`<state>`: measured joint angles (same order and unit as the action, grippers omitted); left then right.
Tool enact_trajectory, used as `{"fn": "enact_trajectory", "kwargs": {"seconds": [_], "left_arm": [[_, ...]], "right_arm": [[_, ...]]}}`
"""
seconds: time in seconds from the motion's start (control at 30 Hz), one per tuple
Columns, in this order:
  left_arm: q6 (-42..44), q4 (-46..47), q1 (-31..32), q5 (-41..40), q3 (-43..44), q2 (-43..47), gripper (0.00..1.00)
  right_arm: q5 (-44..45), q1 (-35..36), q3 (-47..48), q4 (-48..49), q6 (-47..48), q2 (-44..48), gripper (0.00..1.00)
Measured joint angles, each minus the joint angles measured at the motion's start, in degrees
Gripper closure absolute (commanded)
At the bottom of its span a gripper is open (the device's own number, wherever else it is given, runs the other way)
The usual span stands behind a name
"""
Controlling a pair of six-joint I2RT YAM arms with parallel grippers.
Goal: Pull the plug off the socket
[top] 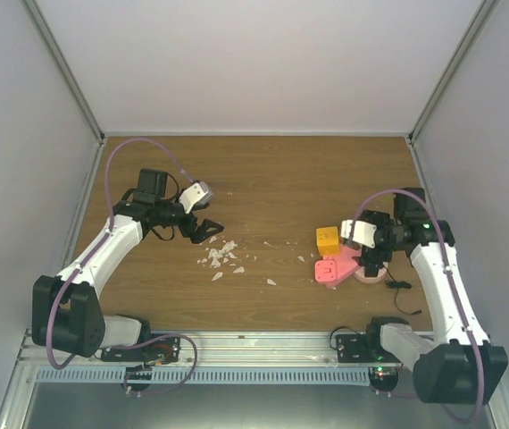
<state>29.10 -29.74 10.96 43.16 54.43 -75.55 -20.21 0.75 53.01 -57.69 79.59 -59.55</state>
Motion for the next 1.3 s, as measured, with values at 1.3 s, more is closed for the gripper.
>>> {"fn": "enact_trajectory", "kwargs": {"seconds": [1.3], "left_arm": [[-1.0,3.5,0.0,-0.3,-2.2,0.3,0.01]], "right_arm": [[2.0,-31.4,-15.2,9.7,6.3,-12.9,0.23]]}}
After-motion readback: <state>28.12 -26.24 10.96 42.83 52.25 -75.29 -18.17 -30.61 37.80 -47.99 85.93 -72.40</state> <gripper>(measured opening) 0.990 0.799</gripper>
